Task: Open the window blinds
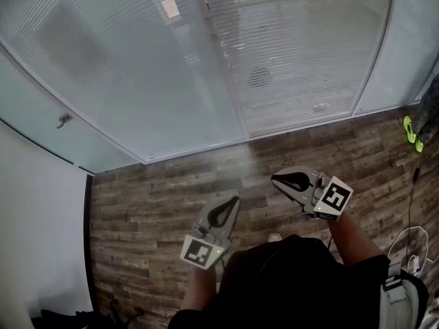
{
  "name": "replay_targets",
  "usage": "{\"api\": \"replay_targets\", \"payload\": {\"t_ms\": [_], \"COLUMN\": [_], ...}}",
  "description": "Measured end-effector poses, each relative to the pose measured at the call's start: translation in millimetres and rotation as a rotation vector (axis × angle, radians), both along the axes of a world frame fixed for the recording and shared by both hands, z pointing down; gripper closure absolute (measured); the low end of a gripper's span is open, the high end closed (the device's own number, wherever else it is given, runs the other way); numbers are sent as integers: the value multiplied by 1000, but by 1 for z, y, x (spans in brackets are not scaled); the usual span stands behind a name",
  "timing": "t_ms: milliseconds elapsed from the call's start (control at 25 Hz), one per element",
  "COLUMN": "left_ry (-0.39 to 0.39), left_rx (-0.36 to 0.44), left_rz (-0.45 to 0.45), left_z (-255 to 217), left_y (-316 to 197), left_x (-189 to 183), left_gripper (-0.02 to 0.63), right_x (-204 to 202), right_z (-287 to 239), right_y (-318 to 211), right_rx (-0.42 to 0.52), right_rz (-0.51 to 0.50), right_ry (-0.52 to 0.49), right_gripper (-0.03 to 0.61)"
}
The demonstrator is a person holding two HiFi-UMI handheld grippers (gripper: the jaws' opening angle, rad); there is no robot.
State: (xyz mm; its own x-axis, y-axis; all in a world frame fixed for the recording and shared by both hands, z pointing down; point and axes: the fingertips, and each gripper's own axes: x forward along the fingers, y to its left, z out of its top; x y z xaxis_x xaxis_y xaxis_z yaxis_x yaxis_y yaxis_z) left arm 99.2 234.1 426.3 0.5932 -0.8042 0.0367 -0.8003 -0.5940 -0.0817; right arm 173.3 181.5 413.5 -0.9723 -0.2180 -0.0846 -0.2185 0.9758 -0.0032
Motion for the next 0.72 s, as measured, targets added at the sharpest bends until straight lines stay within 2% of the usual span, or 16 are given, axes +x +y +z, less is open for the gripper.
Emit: {"api": "replay_targets", "payload": {"t_ms": [720], "left_ry": [4], "left_rx": [1], "left_rz": [17], "left_z": [2], "left_y": [-28], "left_x": [5], "left_gripper": [609], "right_x": [5], "right_z": [14], "right_y": [-22], "right_rx": [-22], "right_rz": [-21], "right_ry": [11], "right_gripper": [574]}}
